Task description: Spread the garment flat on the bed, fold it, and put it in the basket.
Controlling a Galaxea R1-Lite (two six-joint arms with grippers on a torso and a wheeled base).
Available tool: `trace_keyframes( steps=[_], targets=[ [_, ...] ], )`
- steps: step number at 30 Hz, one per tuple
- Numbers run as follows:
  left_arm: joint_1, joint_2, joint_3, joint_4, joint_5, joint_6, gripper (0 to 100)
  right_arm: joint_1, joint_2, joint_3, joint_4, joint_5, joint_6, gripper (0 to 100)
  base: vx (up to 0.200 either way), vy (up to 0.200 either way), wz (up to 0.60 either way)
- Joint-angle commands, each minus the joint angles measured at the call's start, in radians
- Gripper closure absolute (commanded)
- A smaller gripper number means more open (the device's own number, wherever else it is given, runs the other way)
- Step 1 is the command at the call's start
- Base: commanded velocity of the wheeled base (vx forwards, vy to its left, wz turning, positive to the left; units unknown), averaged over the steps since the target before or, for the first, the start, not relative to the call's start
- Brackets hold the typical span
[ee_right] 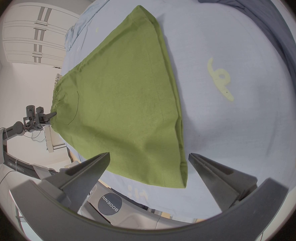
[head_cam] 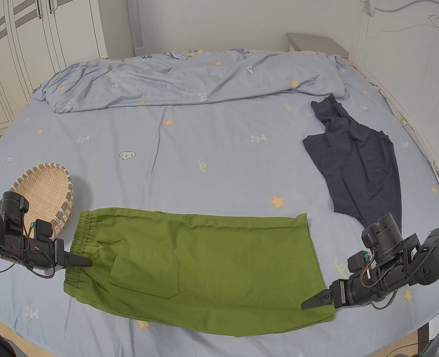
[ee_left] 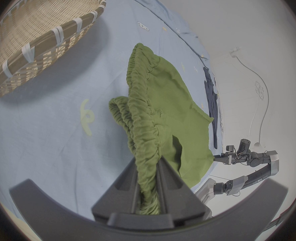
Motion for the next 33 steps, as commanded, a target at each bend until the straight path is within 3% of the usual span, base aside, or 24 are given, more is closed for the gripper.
trace_keyframes(
  steps=[1,4,7,14,21,25,30,33],
  targets=[
    [0.000,-0.065,-0.001,0.008,0.000,0.000,100,-0.016,-0.037,-0.005,0.001,-0.003,-0.002,0,0.000,0.000,0.00],
    [0.002,-0.128,-0.012,0.049,0.009,-0.002,100,-0.031,-0.092,-0.019,0.001,-0.017,-0.010,0,0.000,0.000,0.00],
    [0.002,-0.191,-0.021,0.081,0.081,0.000,100,-0.040,-0.154,-0.076,0.010,-0.069,-0.019,0,0.000,0.000,0.00],
    [0.034,-0.314,-0.061,0.157,0.136,0.014,100,-0.114,-0.184,-0.234,0.123,-0.077,-0.065,0,0.000,0.000,0.00],
    [0.060,-0.331,-0.090,0.190,0.274,0.035,100,-0.122,-0.186,-0.212,0.125,-0.078,-0.067,0,0.000,0.000,0.00],
    [0.052,-0.369,-0.093,0.203,0.300,0.035,100,-0.123,-0.193,-0.203,0.125,-0.080,-0.067,0,0.000,0.000,0.00],
    [-0.060,-0.458,-0.171,0.397,0.339,0.023,100,-0.119,-0.206,-0.203,0.128,-0.080,-0.067,0,0.000,0.000,0.00],
    [-0.204,-0.478,-0.231,0.474,0.509,-0.034,100,-0.120,-0.209,-0.203,0.128,-0.080,-0.067,0,0.000,0.000,0.00]
  ],
)
